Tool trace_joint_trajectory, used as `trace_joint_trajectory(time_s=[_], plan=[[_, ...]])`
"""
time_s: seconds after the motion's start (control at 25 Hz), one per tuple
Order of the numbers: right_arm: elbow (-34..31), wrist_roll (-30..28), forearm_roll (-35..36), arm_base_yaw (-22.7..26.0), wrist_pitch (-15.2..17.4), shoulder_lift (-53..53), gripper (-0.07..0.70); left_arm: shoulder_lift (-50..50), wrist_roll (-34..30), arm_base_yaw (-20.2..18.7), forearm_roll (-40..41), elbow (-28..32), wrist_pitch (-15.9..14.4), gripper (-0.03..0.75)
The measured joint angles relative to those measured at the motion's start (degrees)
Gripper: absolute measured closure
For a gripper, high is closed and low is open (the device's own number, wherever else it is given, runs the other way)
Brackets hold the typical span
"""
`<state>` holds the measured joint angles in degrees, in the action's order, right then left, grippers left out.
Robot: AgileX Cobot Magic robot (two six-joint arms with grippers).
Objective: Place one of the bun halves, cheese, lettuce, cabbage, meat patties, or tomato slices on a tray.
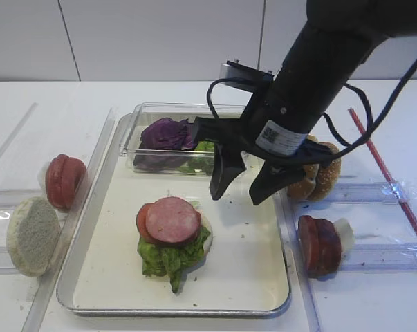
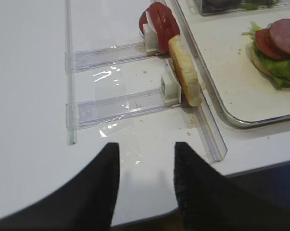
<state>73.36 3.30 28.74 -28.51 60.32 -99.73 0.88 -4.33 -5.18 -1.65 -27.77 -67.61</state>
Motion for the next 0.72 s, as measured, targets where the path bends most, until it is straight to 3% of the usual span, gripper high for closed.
trace_joint_trajectory(time_s=[0.36,0.72], plan=[[5.54,8.84,-12.94,0.00,8.68,2.84,0.204,0.00,0.00,0.00,0.00,0.00,0.00,0.450],[8.29,12.15,-22.68,0.03,10.16,7.15,0.203,0.00,0.00,0.00,0.00,0.00,0.00,0.450]])
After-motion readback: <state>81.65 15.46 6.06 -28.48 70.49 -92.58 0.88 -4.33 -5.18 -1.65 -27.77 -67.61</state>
